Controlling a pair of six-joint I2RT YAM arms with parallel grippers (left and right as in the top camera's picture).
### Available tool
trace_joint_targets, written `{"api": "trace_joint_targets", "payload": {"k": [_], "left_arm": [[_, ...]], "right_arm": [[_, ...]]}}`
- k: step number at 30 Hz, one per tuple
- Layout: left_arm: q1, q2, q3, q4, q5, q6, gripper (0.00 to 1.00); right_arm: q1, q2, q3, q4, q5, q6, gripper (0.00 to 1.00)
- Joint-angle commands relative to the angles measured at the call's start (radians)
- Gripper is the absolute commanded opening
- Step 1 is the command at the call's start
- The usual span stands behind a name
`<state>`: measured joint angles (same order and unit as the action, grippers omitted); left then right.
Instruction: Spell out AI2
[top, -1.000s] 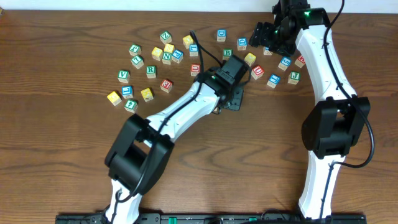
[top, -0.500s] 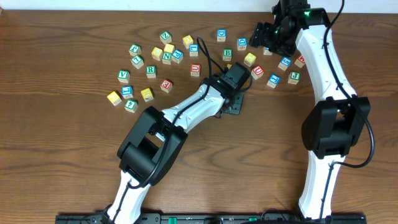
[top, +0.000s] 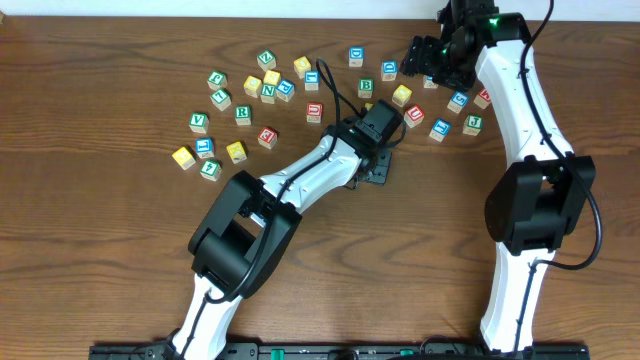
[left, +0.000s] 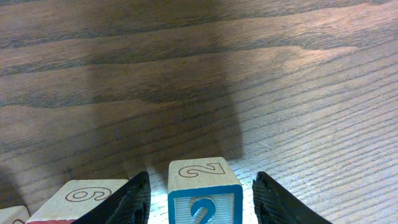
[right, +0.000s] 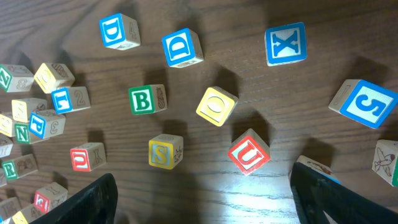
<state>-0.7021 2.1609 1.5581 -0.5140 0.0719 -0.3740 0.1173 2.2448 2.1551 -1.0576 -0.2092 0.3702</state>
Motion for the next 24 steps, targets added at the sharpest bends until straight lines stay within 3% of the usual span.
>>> {"api": "trace_joint_targets", "payload": {"k": [1, 4, 5, 6, 13, 18, 21, 24], "left_arm": [[0.012, -0.015, 0.011, 0.0, -0.013, 0.003, 0.53], [0.032, -0.071, 0.039, -0.005, -0.013, 0.037, 0.52], [0.038, -0.094, 0.045, -0.005, -0.013, 0.048, 0.53], [0.047, -0.131, 0.051, -0.005, -0.013, 0.051, 0.53], [0.135, -0.427, 0.055, -0.094, -0.013, 0.051, 0.53], [0.238, -0.574, 0.055, -0.231, -0.013, 0.066, 0.52], [0.313, -0.597, 0.055, -0.314, -0.013, 0.066, 0.53], [0.385, -0.589, 0.031, -0.369, -0.013, 0.066, 0.52]], "right_arm": [[0.002, -0.04, 0.017, -0.002, 0.001, -0.013, 0.84], [0.002, -0.04, 0.017, -0.002, 0.001, -0.013, 0.85], [0.002, -0.04, 0.017, -0.003, 0.002, -0.014, 0.88], [0.002, -0.04, 0.017, -0.006, 0.002, -0.022, 0.99], [0.002, -0.042, 0.017, -0.016, 0.001, -0.073, 0.97], [0.016, -0.063, 0.017, -0.066, -0.006, -0.102, 0.73], [0.026, -0.07, 0.017, -0.152, 0.041, -0.117, 0.65], [0.029, -0.066, -0.001, -0.254, 0.053, -0.117, 0.52]]}}
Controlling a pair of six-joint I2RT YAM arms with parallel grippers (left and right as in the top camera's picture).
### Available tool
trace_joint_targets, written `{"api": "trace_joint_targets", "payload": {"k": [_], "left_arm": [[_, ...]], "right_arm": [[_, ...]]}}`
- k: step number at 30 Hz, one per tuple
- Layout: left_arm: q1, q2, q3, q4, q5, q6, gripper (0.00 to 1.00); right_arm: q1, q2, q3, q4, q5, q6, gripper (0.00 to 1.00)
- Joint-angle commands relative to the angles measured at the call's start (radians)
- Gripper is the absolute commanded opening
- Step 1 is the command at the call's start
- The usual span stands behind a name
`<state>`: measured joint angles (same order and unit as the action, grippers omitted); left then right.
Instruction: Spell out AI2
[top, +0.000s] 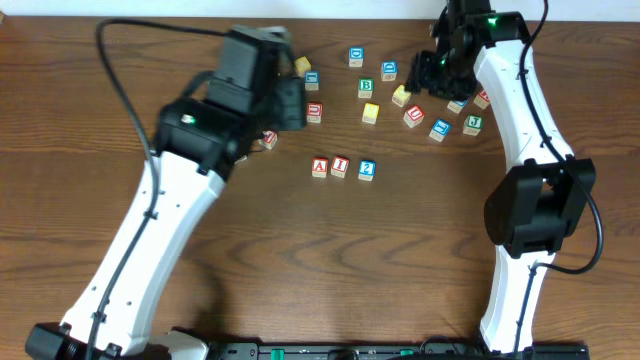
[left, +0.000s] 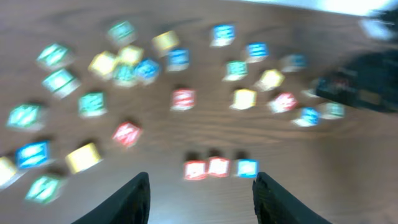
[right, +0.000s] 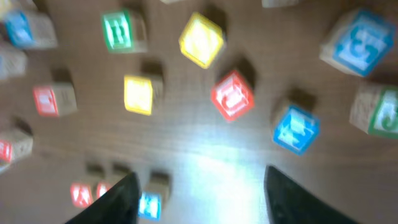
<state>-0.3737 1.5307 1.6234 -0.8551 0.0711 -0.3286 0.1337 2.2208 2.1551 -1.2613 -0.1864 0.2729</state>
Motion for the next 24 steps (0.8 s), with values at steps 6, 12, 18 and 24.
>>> {"api": "trace_joint_targets", "payload": {"k": [6, 12, 18, 24], "left_arm": [[0.13, 0.091, -0.12, -0.029, -0.012, 0.021, 0.41], [0.13, 0.216, -0.141, -0.027, 0.003, 0.02, 0.08], [0.13, 0.336, -0.141, -0.018, 0.053, 0.023, 0.08], [0.122, 0.441, -0.142, 0.026, 0.169, 0.059, 0.07]], "right_arm": [[0.043, -0.042, -0.094, -0.122, 0.023, -0.02, 0.19], [0.125, -0.042, -0.257, -0.008, 0.023, -0.004, 0.01], [0.189, -0.042, -0.389, 0.128, 0.023, 0.049, 0.01], [0.205, -0.042, -0.465, 0.203, 0.023, 0.094, 0.01]]}}
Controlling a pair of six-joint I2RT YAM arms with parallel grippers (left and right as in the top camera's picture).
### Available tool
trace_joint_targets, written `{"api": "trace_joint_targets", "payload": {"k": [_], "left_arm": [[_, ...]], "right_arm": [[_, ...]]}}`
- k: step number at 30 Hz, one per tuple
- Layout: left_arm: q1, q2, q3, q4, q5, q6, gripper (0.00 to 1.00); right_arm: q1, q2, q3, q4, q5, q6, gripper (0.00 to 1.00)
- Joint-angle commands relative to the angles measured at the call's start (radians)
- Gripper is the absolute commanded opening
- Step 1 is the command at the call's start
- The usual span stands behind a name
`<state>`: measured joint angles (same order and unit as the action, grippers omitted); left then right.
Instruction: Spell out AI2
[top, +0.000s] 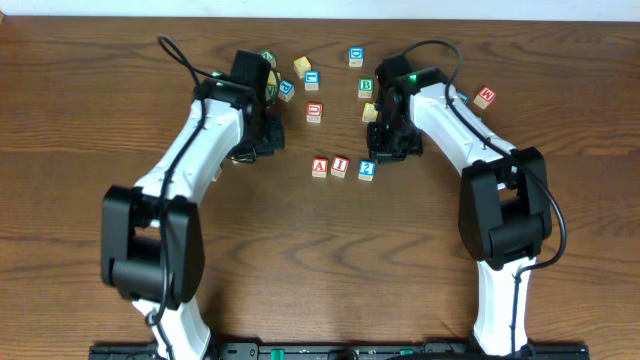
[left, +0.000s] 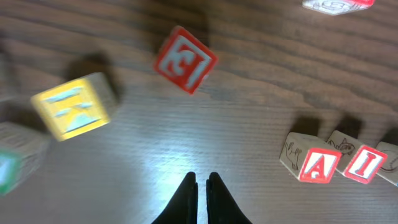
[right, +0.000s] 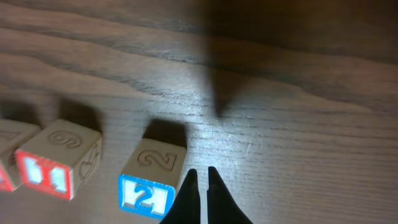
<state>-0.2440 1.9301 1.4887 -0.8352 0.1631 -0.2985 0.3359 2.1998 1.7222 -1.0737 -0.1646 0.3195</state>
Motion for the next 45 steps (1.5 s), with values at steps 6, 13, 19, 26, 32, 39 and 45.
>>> {"api": "trace_joint_targets", "payload": {"k": [6, 13, 19, 26, 32, 39, 45], "left_arm": [[-0.031, 0.106, -0.007, 0.01, 0.081, 0.036, 0.08], [-0.05, 0.109, -0.007, 0.013, 0.081, 0.045, 0.07], [-0.063, 0.109, -0.007, 0.011, 0.085, 0.055, 0.07], [-0.101, 0.109, -0.008, 0.046, 0.085, 0.054, 0.07], [-0.146, 0.109, -0.013, 0.09, 0.084, 0.054, 0.07], [-0.173, 0.122, -0.013, 0.097, 0.084, 0.05, 0.07], [-0.195, 0.143, -0.013, 0.097, 0.085, 0.032, 0.07]], "right_arm": [[0.005, -0.021, -0.076, 0.028, -0.003, 0.05, 0.01], [0.006, -0.021, -0.095, 0.026, -0.031, 0.05, 0.01], [0.006, -0.021, -0.095, 0.031, -0.055, 0.049, 0.01], [0.01, -0.021, -0.095, 0.061, -0.092, 0.049, 0.01], [0.018, -0.021, -0.095, 0.076, -0.108, 0.05, 0.01], [0.037, -0.021, -0.095, 0.111, -0.125, 0.068, 0.01], [0.055, -0.021, -0.095, 0.142, -0.126, 0.098, 0.01]]}}
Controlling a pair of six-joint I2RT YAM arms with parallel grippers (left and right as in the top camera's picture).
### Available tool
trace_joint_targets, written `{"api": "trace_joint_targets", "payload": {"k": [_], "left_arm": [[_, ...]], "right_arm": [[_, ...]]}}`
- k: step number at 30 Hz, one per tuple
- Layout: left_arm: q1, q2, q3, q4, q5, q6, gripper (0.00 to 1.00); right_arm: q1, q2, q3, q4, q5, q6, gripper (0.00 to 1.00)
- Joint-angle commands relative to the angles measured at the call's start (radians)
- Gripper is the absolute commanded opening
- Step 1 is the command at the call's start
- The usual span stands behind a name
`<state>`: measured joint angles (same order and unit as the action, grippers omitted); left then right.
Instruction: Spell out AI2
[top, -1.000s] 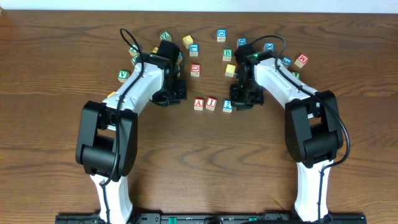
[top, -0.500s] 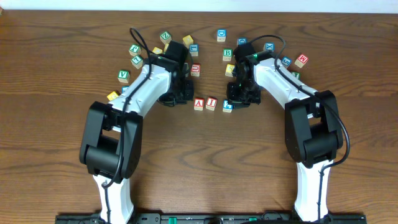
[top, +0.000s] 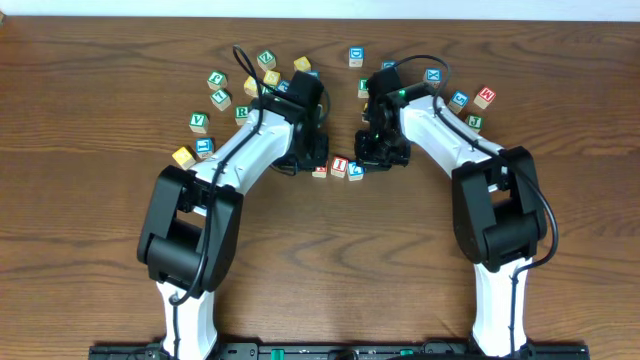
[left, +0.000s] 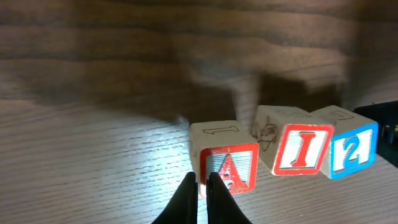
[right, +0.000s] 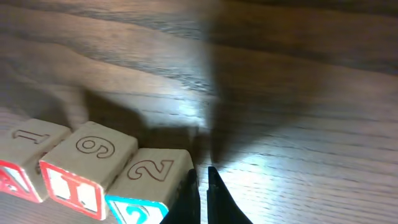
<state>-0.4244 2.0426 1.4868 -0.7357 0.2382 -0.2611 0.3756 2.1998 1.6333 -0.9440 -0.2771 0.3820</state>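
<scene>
Three wooden blocks stand in a tight row reading A, I, 2: the red A block (left: 227, 165), the red I block (left: 301, 149) and the blue 2 block (left: 351, 149). In the overhead view the row lies mid-table, with the I block (top: 340, 165) in its middle. My left gripper (left: 202, 182) is shut with nothing in it, its tips against the A block's left side. My right gripper (right: 202, 180) is also shut and empty, its tips against the right side of the 2 block (right: 152, 183).
Several loose letter blocks lie scattered behind the row, a cluster at the back left (top: 225, 100) and a few at the back right (top: 462, 100). Both arms reach in from the near side and angle toward the row. The table's far edge (top: 320, 18) runs just behind the blocks.
My left gripper, then well left of the row, now touches the A block. The right gripper has closed in against the 2 block, which now sits nearer the I block.
First my left gripper stood open around the 2 block beside the I block, with the right open over loose blocks. Then both were open and high, the row standing free with gaps. Then both were shut and low beside the row; now they touch its ends.
</scene>
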Motion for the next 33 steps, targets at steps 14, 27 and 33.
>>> {"api": "trace_joint_targets", "payload": {"k": [14, 27, 33], "left_arm": [[-0.027, 0.033, -0.011, 0.034, 0.013, -0.005, 0.08], [-0.027, 0.034, -0.011, 0.082, 0.013, -0.001, 0.07], [-0.026, 0.034, -0.01, 0.082, 0.013, -0.001, 0.07]], "right_arm": [[0.021, -0.021, -0.006, 0.067, -0.004, 0.076, 0.01], [0.021, -0.021, -0.006, 0.08, 0.055, 0.105, 0.01], [0.018, -0.022, -0.006, 0.081, 0.055, 0.104, 0.01]]}}
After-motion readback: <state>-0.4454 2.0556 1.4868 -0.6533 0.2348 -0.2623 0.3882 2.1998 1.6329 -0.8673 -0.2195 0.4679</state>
